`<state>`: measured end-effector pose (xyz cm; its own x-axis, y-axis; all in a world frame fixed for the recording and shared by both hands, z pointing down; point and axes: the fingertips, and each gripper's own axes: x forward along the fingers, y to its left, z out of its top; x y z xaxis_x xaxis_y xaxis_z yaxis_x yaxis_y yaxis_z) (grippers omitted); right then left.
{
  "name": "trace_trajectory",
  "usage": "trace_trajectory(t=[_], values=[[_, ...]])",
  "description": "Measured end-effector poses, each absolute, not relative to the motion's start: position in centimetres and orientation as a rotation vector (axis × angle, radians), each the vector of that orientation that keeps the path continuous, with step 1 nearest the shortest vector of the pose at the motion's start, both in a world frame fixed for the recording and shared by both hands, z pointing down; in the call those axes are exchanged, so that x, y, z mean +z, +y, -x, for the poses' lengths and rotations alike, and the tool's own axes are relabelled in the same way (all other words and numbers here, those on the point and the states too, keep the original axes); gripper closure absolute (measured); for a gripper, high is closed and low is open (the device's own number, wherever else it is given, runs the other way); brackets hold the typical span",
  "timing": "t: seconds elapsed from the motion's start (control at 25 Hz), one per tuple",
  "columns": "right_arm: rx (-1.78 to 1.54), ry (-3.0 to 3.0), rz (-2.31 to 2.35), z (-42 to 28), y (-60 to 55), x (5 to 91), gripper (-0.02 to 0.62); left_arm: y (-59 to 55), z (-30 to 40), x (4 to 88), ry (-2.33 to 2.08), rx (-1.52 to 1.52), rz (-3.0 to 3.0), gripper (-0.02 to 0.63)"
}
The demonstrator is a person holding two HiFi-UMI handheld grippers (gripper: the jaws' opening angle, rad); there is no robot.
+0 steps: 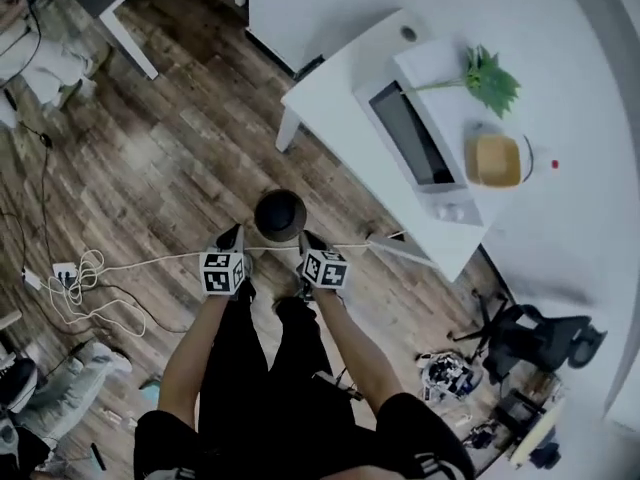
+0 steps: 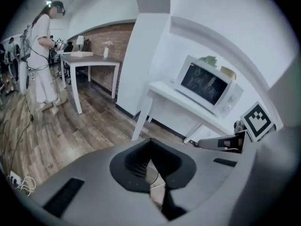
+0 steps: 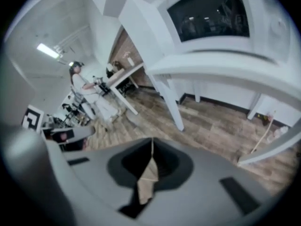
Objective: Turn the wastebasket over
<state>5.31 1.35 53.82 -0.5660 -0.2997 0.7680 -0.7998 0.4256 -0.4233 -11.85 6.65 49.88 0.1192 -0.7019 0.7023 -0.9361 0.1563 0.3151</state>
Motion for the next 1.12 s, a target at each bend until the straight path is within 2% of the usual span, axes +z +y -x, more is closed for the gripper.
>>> trace_trajectory(t=[0.28, 0.52, 0.64, 1.12], values=[[0.89, -2.446, -0.921, -3.4, -0.3, 33.9, 0.56, 5.5, 11.0, 30.3, -1.844, 0.221, -1.836, 0.572], [0.768, -2.629, -0.942, -4.7, 2.7, 23.7, 0.56, 7.9, 8.3, 18.0, -2.021, 0.115, -1.998, 0.572], [0.689, -2.685, -0.944, -5.2, 5.1, 21.4, 0.56, 9.4, 6.5, 15.8, -2.028, 0.117, -2.07, 0.571], [0.656, -2.671, -0.941, -6.9, 7.8, 21.6, 0.563, 10.2, 3.2, 16.9, -1.907, 0.064, -2.107, 0.571]])
